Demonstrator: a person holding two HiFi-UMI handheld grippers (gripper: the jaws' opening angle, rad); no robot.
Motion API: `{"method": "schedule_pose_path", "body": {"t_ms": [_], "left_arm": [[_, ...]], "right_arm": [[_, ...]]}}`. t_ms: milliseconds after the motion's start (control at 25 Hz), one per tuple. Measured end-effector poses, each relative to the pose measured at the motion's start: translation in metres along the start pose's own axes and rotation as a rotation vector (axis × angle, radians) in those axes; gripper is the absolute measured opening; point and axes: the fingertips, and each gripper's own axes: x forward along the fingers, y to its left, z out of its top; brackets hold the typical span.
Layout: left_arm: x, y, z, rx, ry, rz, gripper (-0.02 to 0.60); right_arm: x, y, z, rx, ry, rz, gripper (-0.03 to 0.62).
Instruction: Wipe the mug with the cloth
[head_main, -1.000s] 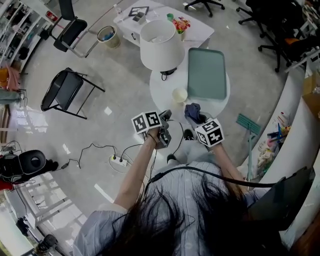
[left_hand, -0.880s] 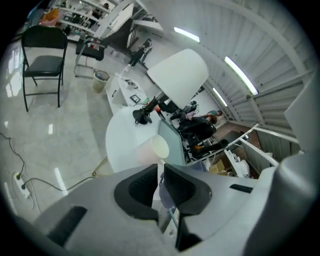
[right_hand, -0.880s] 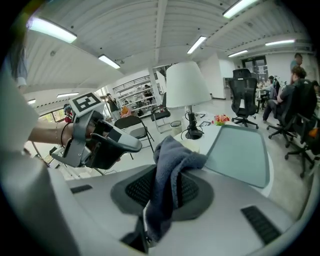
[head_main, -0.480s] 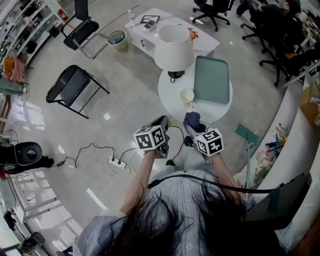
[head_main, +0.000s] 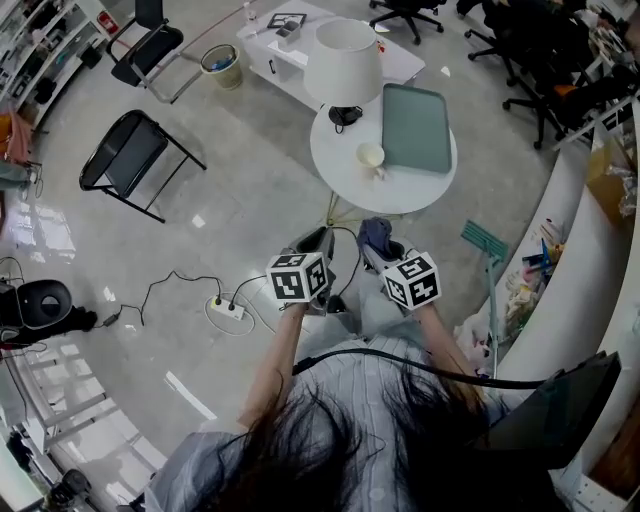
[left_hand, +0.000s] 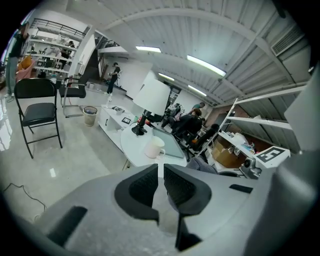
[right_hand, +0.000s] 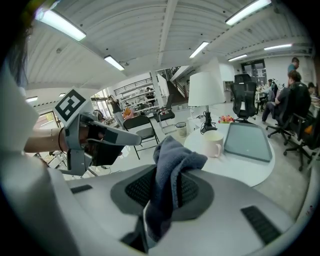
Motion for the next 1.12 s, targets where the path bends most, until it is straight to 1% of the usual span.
{"method": "schedule_pose_path", "body": {"t_ms": [120,240,400,680,880,1000,1120], "left_arm": [[-0.007,-0.008,-0.012,0.035,0.01,-0.006,0.049],[-0.011,-0.017,-0.016,0.068,0.009,-0.011,0.049],[-0.017,-0.023,-0.018,0.063,0.005,-0.013,0.049],[-0.018,-0.039,-0.015,0.084,-0.005,-0.017,0.049],[-0.018,-0.065,-0.022,0.108,-0.007,-0.012,0.049],[-0.018,-0.08,-0.025,0.119,-0.012,-0.005,0.049],[-0.015,-0.096,-0.035,0.117,-0.001,-0.006,0.049]], "right_arm": [[-0.011,0.01,-0.01,0.001,0.014,-0.01,0.086],[-0.018,0.012,-0.016,-0.006,0.03,-0.019,0.086],[-0.025,0.013,-0.021,-0.003,0.04,-0.018,0.086],[-0.036,0.012,-0.024,-0.004,0.04,0.01,0.086],[-0.054,0.009,-0.038,0.007,0.045,0.026,0.086],[-0.065,0.006,-0.039,0.002,0.027,0.034,0.086],[-0.077,-0.001,-0.044,0.022,0.002,0.032,0.086]]}}
